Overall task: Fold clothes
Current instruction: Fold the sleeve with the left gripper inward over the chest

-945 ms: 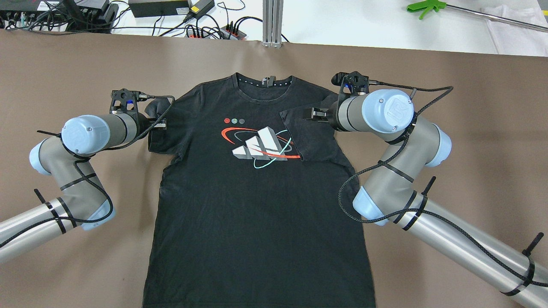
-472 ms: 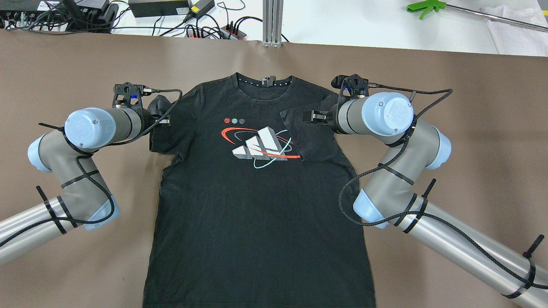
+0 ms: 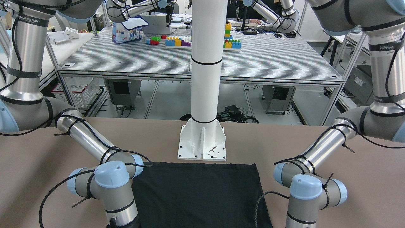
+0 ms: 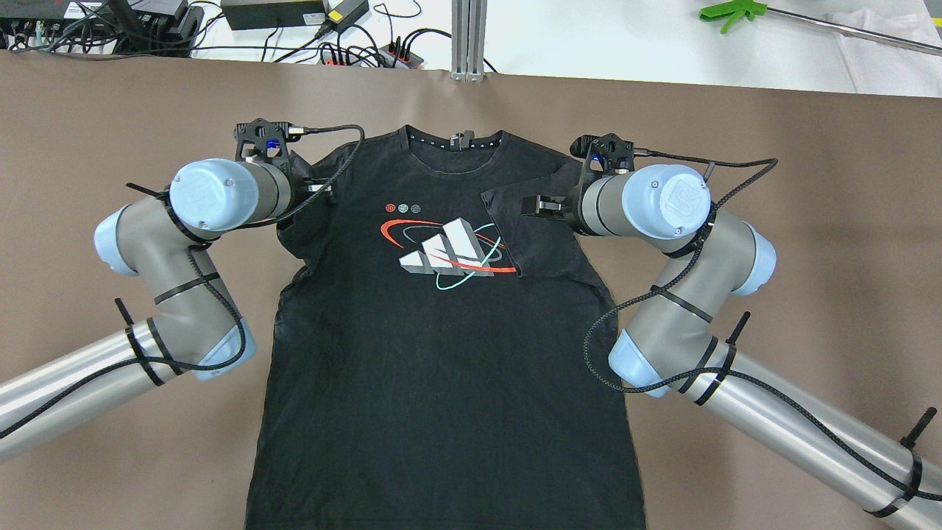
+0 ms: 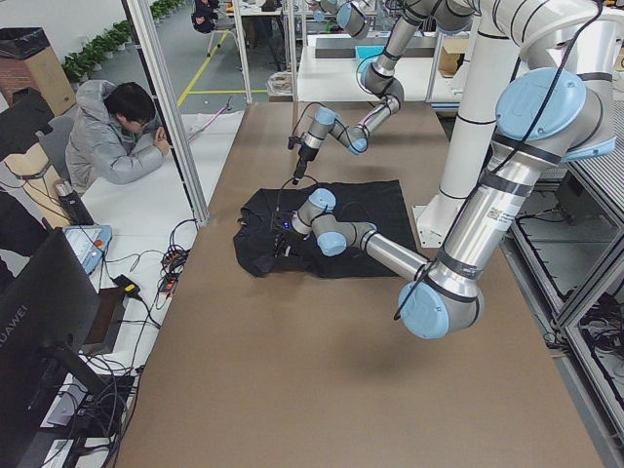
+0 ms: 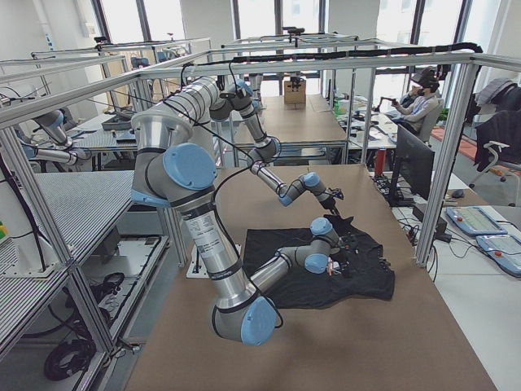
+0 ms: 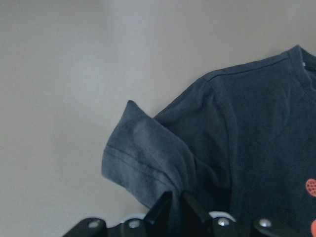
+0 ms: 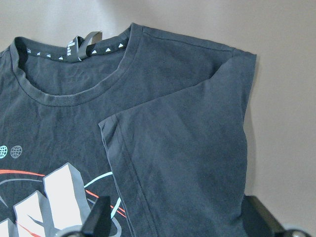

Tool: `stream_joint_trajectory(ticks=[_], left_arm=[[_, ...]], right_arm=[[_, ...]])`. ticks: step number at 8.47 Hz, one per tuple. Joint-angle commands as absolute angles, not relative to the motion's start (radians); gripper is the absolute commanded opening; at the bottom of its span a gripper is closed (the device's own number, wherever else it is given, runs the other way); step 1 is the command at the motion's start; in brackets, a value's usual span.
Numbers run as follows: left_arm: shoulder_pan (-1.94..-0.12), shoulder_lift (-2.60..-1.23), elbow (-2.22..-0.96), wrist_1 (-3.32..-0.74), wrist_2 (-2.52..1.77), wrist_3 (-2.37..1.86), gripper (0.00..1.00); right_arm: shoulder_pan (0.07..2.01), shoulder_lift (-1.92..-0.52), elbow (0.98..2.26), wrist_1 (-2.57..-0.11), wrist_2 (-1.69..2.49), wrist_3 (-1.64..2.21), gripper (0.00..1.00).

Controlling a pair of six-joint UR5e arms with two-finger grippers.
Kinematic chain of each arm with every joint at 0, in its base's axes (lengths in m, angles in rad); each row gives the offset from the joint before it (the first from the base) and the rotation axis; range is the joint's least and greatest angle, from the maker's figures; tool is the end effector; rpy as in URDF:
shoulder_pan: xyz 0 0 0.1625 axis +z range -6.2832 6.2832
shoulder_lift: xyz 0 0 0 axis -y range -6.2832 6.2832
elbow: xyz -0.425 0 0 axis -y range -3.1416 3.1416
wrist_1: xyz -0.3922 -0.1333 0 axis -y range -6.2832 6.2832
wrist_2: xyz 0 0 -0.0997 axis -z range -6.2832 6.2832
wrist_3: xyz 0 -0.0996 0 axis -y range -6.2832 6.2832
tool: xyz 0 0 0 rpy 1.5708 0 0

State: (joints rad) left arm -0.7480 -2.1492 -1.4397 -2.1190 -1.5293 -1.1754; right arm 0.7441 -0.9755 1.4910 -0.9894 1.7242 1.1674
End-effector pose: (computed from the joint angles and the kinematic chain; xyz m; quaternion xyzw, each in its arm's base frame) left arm 0.4370 -0.5930 0.3192 0.2736 0.3916 -0.1638 0.8631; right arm -0.4443 -0.5695 0.2773 0.2272 -0.4721 0.1049 0.8453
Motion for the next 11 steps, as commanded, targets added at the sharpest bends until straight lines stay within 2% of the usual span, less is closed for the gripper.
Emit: stream_joint_trajectory(ticks=[1, 5, 6, 11], left_arm=[[-0.695, -2.282, -1.394, -1.993, -1.464, -1.245, 0.0], [-0.635, -2.307, -1.365, -1.994, -1.414, -1.29, 0.0], [-0.634, -2.301, -1.362, -2.0, -1.41, -1.273, 0.99], [-0.653, -2.298, -1.335, -2.029, -1.405, -1.235, 1.0]], right_arm=[[0.745, -0.979, 1.489, -0.989, 1.724, 1.164, 0.94], [0.744, -0.996, 1.488, -0.989, 1.715, 1.164, 0.94], [0.744, -0.996, 1.486, -0.989, 1.715, 1.163, 0.94], [0.744, -0.994, 1.488, -0.989, 1.715, 1.163, 0.94]])
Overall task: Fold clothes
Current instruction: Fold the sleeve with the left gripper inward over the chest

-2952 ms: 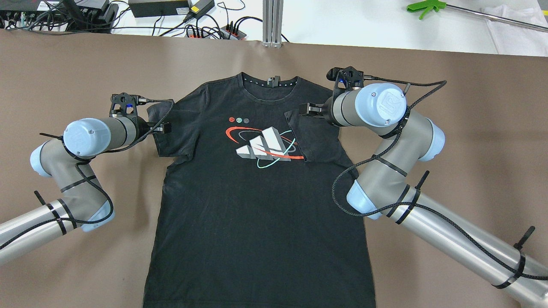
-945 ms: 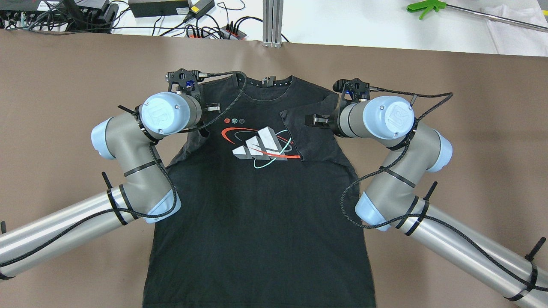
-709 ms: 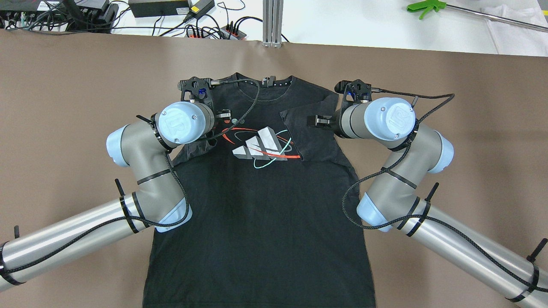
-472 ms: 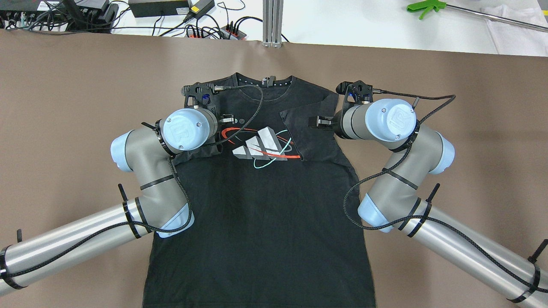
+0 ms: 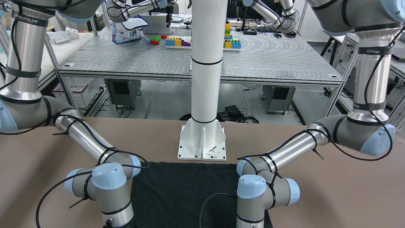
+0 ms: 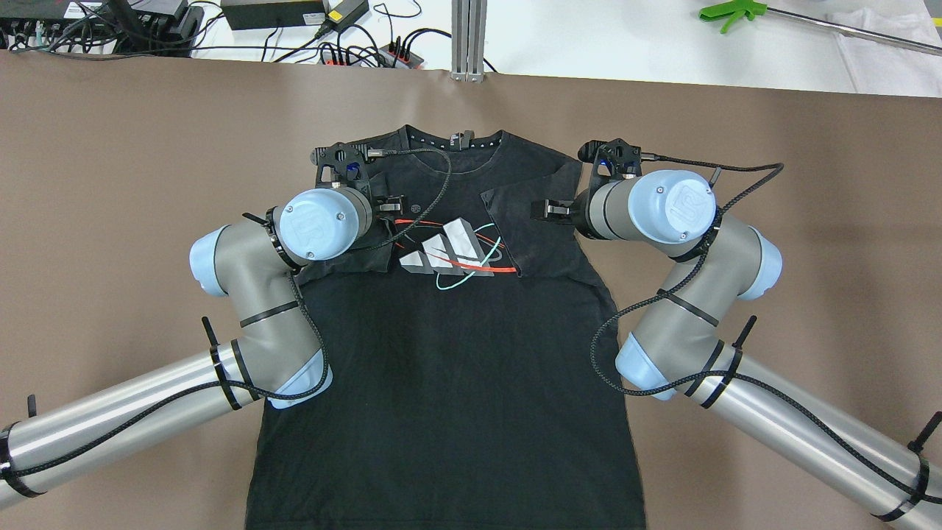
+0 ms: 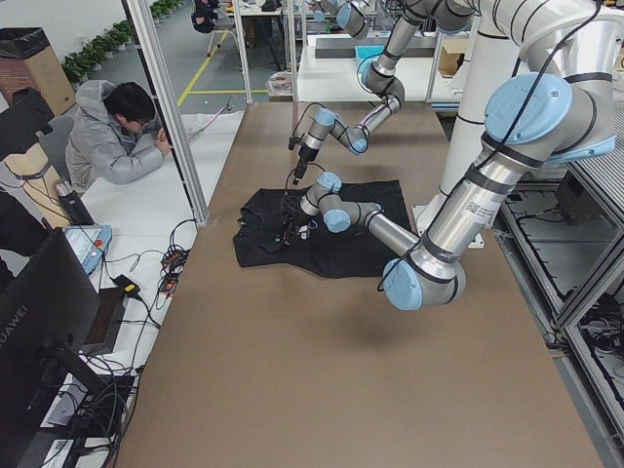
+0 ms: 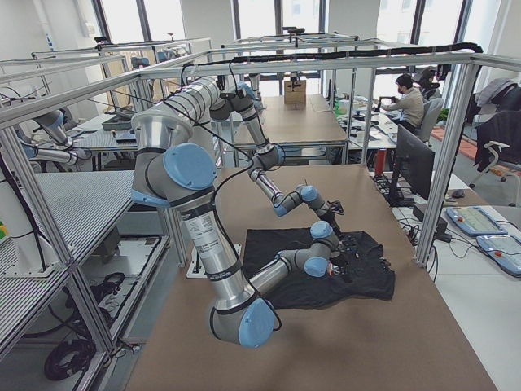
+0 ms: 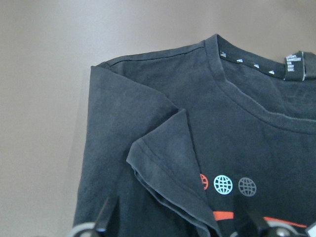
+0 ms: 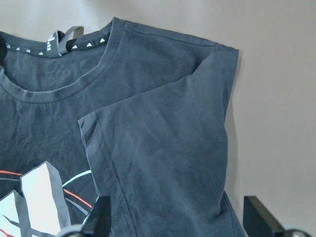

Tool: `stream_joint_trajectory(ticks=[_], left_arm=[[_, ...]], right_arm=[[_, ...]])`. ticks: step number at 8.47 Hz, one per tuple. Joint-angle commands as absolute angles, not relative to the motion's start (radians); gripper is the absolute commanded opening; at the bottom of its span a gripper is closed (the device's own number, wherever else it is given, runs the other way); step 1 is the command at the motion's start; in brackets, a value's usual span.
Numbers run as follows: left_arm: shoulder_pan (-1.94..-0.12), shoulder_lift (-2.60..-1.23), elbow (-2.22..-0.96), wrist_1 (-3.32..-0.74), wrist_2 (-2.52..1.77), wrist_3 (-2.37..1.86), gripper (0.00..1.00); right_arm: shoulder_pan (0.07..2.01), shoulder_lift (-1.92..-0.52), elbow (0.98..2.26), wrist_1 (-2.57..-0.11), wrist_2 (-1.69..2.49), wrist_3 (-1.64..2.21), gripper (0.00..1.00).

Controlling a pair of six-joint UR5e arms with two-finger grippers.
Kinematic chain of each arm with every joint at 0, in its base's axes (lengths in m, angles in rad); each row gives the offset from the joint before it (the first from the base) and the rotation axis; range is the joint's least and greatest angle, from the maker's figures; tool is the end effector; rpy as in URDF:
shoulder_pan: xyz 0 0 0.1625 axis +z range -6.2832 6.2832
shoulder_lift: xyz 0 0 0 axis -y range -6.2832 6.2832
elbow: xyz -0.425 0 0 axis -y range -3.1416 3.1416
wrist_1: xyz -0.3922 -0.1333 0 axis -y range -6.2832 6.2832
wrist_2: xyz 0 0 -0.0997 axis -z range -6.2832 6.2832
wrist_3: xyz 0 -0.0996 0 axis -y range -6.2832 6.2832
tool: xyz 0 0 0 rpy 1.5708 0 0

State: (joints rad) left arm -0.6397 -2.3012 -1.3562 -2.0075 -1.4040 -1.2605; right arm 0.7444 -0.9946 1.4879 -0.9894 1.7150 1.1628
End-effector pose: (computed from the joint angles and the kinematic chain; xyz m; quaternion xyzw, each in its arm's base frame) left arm 0.5223 -0.5754 0.2613 0.2748 0.3724 -0.1829 0.8674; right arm -0.4424 -0.5693 0.2924 0.2263 -0.4618 0.1071 0.8509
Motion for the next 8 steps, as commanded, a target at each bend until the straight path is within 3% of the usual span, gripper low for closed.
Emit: stream_joint_trajectory(ticks=[1, 4, 7, 8], left_arm=[[-0.657, -2.298, -1.269, -2.159, -1.41, -1.235, 1.0], [-0.657, -2.301, -1.195, -2.267, -1.411, -1.239, 0.97], [-0.661, -2.303, -1.195, -2.266, -1.413, -1.239, 0.71], [-0.67, -2.303, -1.195, -2.264, -1.414, -1.239, 0.71]], right_arm=[[0.744, -0.994, 1.488, -0.989, 1.715, 1.161, 0.94], [0.744, -0.993, 1.491, -0.989, 1.715, 1.169, 0.94], [0.744, -0.994, 1.496, -0.986, 1.715, 1.169, 0.94], [0.744, -0.996, 1.497, -0.986, 1.715, 1.169, 0.94]])
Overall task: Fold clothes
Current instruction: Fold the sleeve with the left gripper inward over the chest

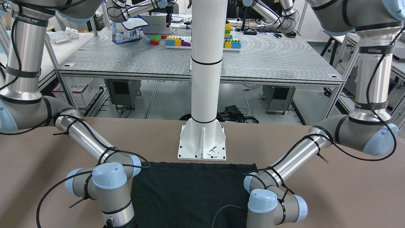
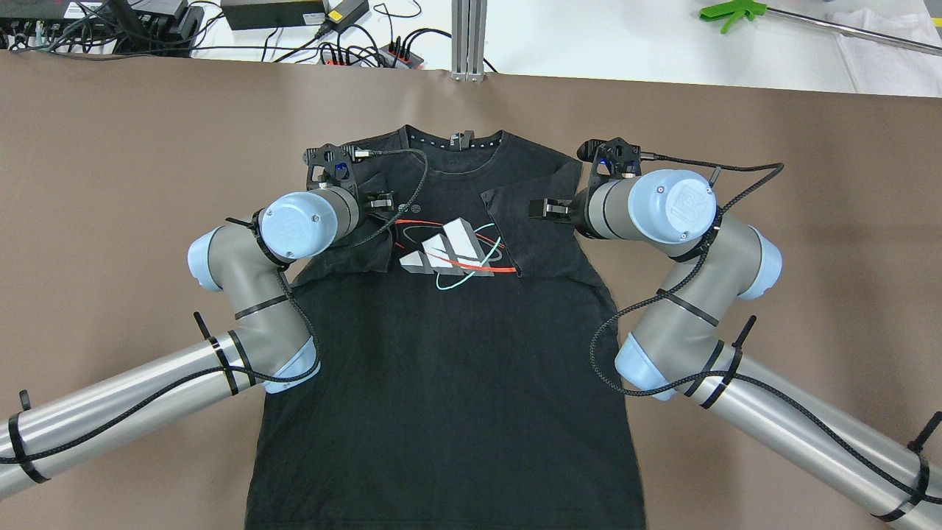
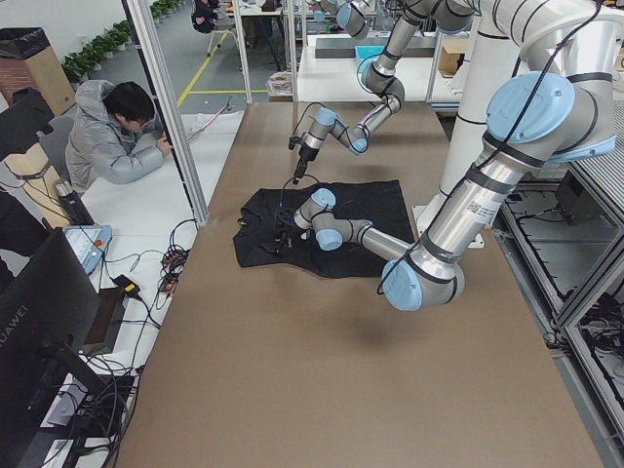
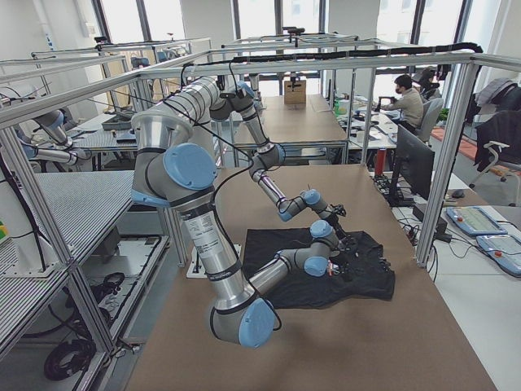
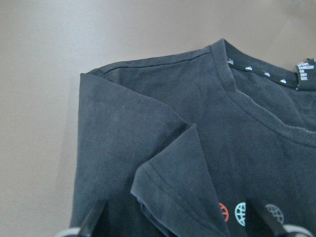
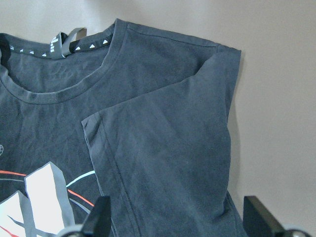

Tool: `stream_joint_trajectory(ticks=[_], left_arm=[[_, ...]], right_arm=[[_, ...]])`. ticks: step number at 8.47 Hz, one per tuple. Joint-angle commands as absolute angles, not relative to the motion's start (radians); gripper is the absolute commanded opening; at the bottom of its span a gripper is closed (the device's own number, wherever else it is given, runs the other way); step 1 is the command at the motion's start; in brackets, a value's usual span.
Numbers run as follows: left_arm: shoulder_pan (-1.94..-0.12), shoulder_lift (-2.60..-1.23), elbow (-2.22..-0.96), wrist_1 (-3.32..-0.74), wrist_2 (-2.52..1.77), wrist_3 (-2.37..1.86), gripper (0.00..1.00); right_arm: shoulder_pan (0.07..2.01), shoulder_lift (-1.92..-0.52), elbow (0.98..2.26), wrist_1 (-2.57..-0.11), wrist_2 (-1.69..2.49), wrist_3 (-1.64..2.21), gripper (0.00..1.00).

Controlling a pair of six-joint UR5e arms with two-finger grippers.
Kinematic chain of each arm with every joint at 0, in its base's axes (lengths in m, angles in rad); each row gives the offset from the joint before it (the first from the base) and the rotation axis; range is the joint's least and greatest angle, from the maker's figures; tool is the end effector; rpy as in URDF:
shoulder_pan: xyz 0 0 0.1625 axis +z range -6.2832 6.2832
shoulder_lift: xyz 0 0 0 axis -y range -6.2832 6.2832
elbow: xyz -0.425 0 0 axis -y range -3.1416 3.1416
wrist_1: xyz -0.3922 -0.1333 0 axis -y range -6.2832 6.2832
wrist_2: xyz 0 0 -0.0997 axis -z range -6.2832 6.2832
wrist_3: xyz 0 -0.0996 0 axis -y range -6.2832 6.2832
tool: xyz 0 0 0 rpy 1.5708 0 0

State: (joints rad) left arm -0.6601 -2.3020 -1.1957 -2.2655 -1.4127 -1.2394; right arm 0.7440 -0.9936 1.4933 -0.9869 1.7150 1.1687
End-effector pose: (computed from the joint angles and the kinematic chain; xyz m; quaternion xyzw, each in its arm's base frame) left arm 0.5298 -0.5998 0.3045 0.2979 0.4073 -0.1802 0.8443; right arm -0.4418 -0.5683 0.2888 0.2270 -0.4656 0.1088 0.8484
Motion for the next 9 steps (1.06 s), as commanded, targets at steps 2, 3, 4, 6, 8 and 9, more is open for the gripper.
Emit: stream_joint_trajectory(ticks=[2, 3, 4, 6, 8, 9], left_arm=[[-0.681, -2.304, -1.186, -2.264, -1.417, -1.238, 0.71], [-0.683, -2.306, -1.172, -2.266, -1.417, -1.238, 0.71], [-0.684, -2.309, -1.164, -2.266, -1.417, -1.238, 0.71], [-0.684, -2.319, -1.157, -2.266, -1.422, -1.239, 0.38], [-0.684, -2.322, -1.157, -2.266, -1.424, -1.241, 0.0], [-0.684, -2.324, -1.157, -2.266, -1.422, -1.244, 0.0]], right_arm=[[0.742, -0.996, 1.497, -0.986, 1.715, 1.17, 0.94], [0.742, -0.996, 1.494, -0.988, 1.715, 1.169, 0.94], [0.741, -0.996, 1.491, -0.989, 1.713, 1.166, 0.94], [0.739, -0.999, 1.489, -0.989, 1.712, 1.166, 0.94], [0.741, -0.999, 1.491, -0.989, 1.712, 1.166, 0.94], [0.739, -1.0, 1.488, -0.989, 1.712, 1.166, 0.94]])
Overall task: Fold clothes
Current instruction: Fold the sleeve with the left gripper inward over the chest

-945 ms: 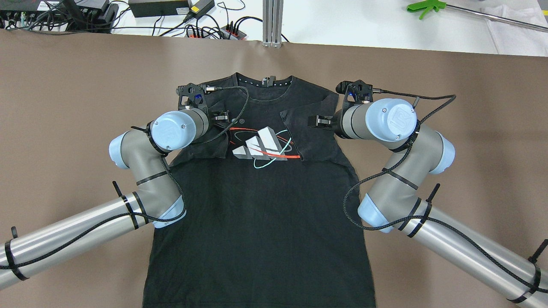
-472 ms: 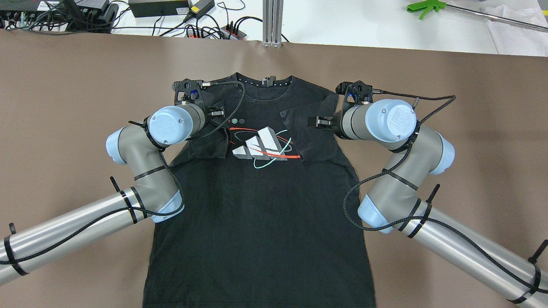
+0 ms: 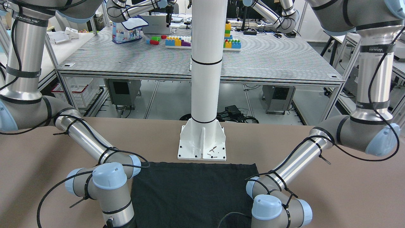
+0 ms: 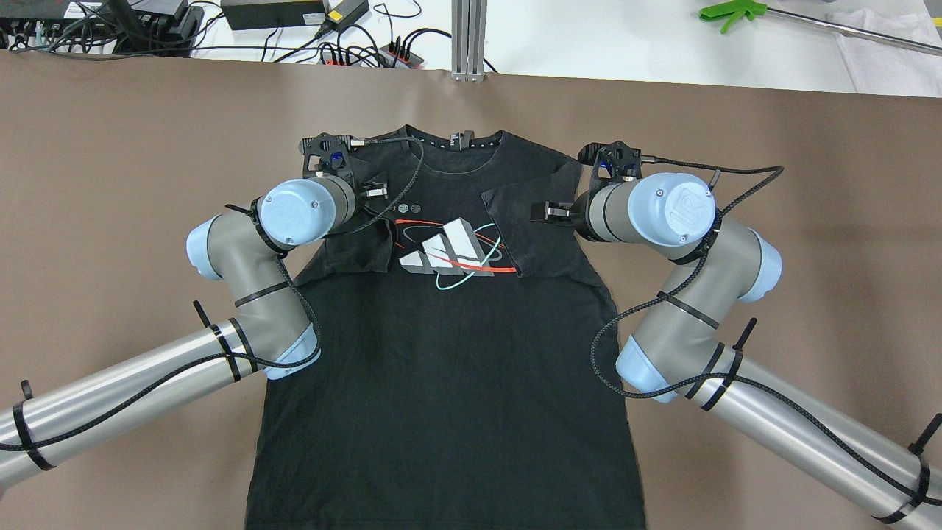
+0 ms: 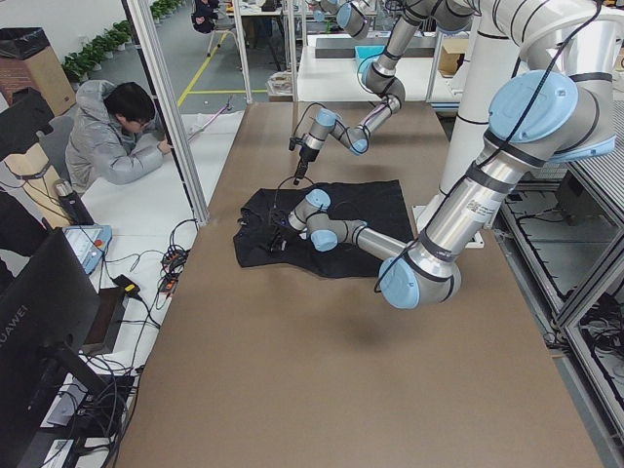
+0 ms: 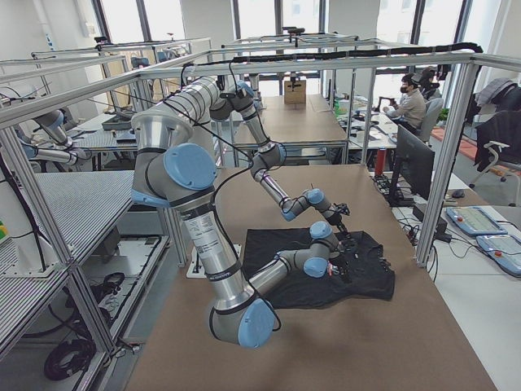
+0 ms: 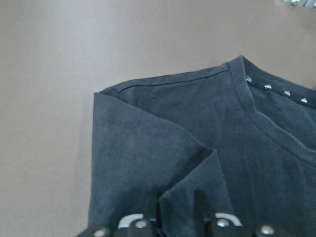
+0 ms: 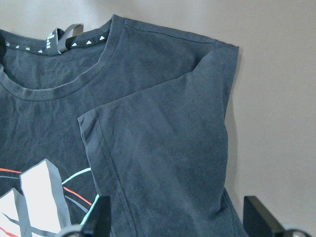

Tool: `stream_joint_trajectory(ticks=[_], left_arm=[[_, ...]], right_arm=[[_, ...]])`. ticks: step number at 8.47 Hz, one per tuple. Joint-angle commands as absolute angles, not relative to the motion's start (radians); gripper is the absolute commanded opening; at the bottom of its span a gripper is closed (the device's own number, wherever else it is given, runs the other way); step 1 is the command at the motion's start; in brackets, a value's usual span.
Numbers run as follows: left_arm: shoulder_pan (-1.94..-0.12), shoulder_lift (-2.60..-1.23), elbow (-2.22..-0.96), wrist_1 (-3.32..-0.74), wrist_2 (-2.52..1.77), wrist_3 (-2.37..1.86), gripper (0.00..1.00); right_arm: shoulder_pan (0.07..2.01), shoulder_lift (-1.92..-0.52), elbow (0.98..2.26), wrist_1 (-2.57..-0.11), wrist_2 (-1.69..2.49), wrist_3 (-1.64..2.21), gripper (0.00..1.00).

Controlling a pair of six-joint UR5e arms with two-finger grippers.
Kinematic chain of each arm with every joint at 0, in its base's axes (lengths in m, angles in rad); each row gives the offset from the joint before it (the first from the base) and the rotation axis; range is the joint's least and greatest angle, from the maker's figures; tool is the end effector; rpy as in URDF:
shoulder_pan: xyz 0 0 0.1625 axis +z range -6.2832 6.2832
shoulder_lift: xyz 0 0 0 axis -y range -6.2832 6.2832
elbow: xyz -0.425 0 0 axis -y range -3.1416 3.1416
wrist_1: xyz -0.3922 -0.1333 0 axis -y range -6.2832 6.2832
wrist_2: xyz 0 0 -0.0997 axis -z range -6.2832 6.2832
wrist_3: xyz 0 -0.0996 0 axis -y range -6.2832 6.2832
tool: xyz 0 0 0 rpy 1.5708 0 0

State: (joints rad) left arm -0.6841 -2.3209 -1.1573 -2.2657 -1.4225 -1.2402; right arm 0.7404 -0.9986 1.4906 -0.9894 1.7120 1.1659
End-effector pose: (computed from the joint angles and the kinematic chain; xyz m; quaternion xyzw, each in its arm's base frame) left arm 0.5231 -0.6175 0.3089 0.2953 0.3986 -0.1885 0.8476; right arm -0.4437 -0.5670 0.2940 0.2254 -0.4615 0.1076 0.8512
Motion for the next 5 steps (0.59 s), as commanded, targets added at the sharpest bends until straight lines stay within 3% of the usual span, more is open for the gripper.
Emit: stream_joint_trajectory(ticks=[1, 5], left_arm=[[-0.684, -2.33, -1.157, -2.264, -1.422, -1.243, 0.0], [-0.686, -2.413, -1.158, -2.165, -1.43, -1.267, 0.0]], right_arm=[[0.741, -1.0, 1.488, -0.989, 1.712, 1.164, 0.94], [0.741, -1.002, 1.489, -0.988, 1.713, 1.164, 0.94]])
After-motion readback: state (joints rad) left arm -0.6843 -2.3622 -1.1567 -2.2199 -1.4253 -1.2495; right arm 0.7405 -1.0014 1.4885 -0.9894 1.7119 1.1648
